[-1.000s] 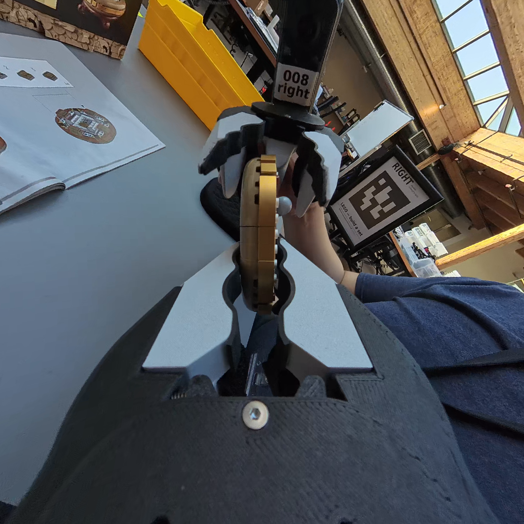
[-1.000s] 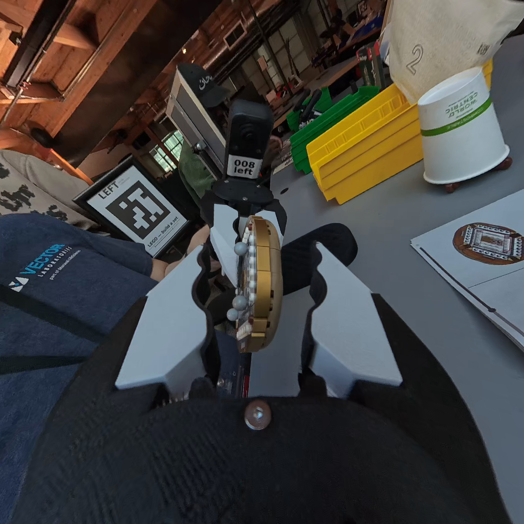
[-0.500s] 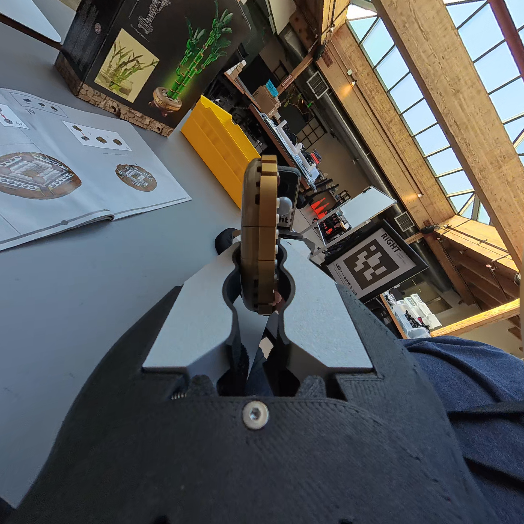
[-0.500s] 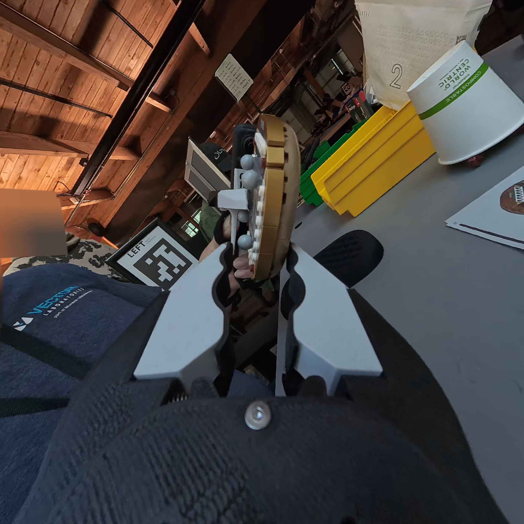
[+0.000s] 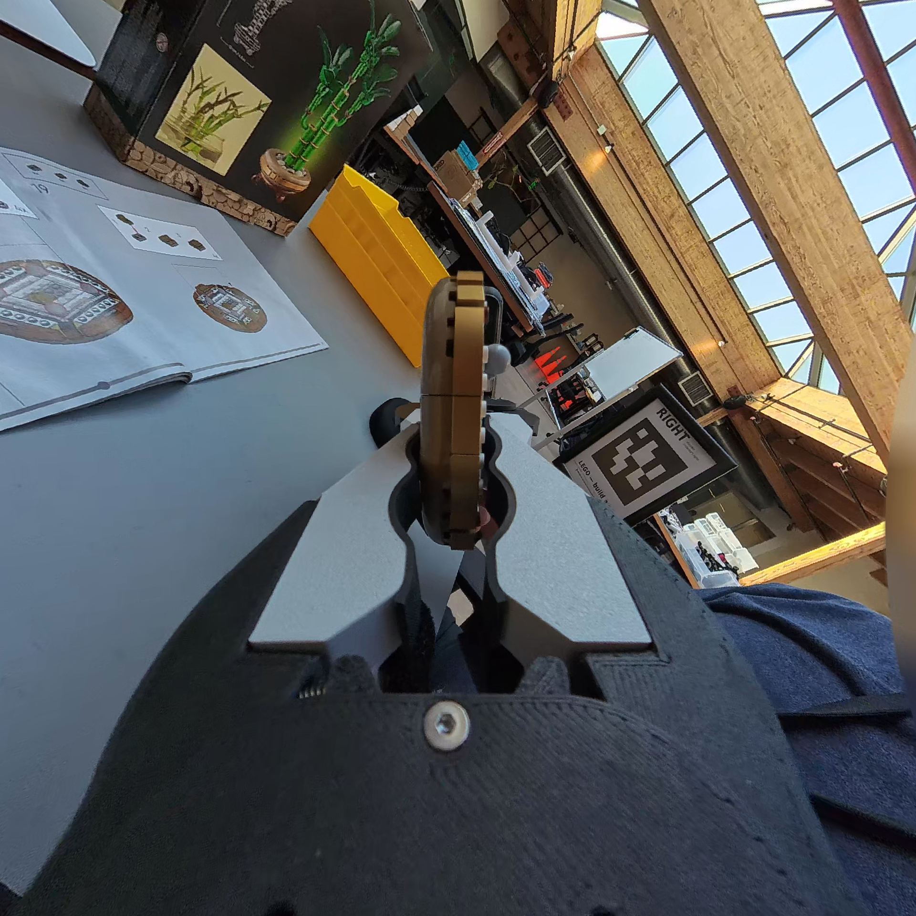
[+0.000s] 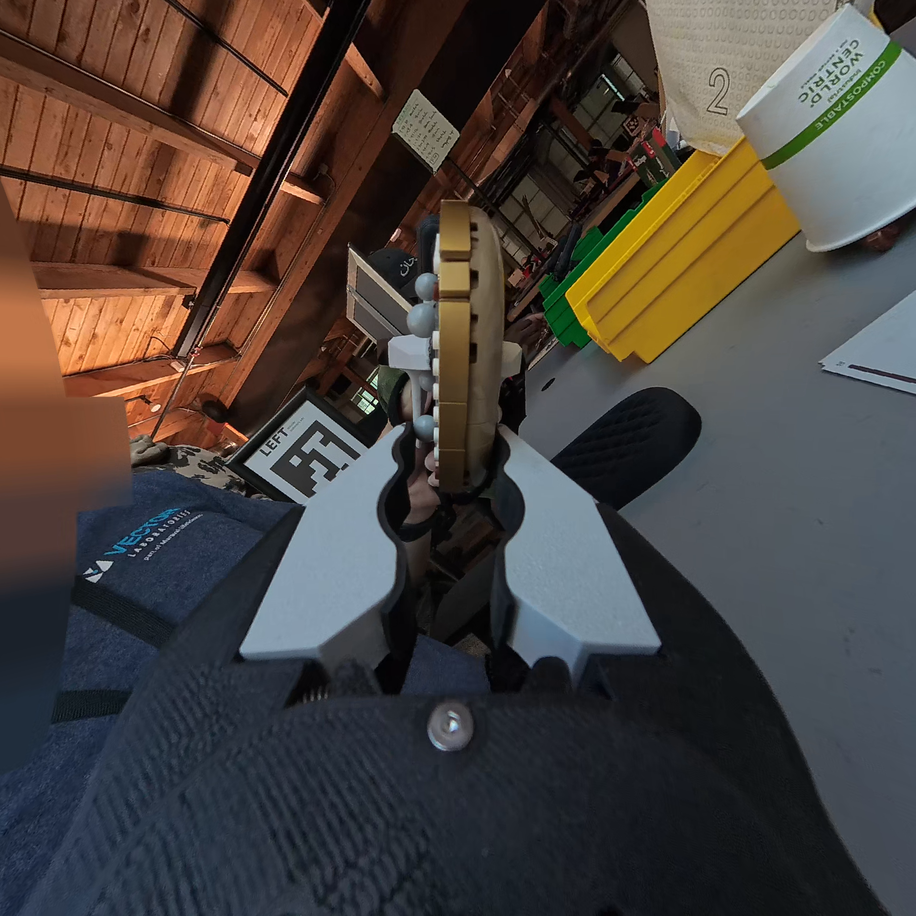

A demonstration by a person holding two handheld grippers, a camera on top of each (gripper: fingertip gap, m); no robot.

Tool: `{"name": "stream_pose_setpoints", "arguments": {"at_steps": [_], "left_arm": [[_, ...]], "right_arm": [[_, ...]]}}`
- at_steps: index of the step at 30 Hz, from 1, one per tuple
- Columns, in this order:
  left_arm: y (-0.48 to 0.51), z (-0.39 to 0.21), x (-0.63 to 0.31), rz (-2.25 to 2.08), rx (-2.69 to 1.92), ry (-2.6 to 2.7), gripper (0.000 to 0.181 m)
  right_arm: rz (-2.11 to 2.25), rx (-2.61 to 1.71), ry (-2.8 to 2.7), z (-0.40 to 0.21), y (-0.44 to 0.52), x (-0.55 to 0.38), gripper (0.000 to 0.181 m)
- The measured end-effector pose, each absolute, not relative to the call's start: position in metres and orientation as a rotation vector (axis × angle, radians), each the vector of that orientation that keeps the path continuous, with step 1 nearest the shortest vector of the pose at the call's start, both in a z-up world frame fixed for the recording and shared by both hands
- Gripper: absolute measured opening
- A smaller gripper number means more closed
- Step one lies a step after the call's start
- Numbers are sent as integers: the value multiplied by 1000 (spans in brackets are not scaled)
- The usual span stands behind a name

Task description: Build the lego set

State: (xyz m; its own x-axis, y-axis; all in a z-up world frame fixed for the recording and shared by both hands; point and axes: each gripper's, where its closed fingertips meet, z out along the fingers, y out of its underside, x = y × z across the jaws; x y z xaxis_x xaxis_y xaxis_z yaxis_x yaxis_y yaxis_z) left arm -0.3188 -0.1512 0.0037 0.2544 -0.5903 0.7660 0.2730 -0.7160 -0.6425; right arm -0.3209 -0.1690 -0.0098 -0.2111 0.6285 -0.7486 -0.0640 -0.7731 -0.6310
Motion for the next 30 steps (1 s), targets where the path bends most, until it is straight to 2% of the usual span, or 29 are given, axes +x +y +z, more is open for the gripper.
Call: {"name": "stream_pose_setpoints", "arguments": {"at_steps": [1, 3, 8, 12, 17, 21, 30], "left_arm": [[-151, 4, -319, -1545, -1817, 293, 19], [-151, 4, -319, -1538, -1817, 292, 19], [-153, 4, -316, -1565, -1815, 299, 19], [-153, -1, -315, -1591, -1845, 291, 20], [-162, 7, -313, -1854, -1748, 265, 45], [-166, -3, -312, -1798, -1778, 307, 49], [-176, -31, -316, -1753, -1899, 338, 45]], "right_arm": [[2045, -1588, -666, -8, -169, -321, 29], [2118, -1545, -612, 2, -165, -319, 55], [2179, -1509, -468, 6, -150, -315, 21], [2219, -1513, -418, -1, -147, -315, 20], [2329, -1507, -294, -4, -142, -310, 19], [2274, -1568, -289, -13, -140, -312, 19], [2245, -1639, -249, -23, -137, -309, 19]]}}
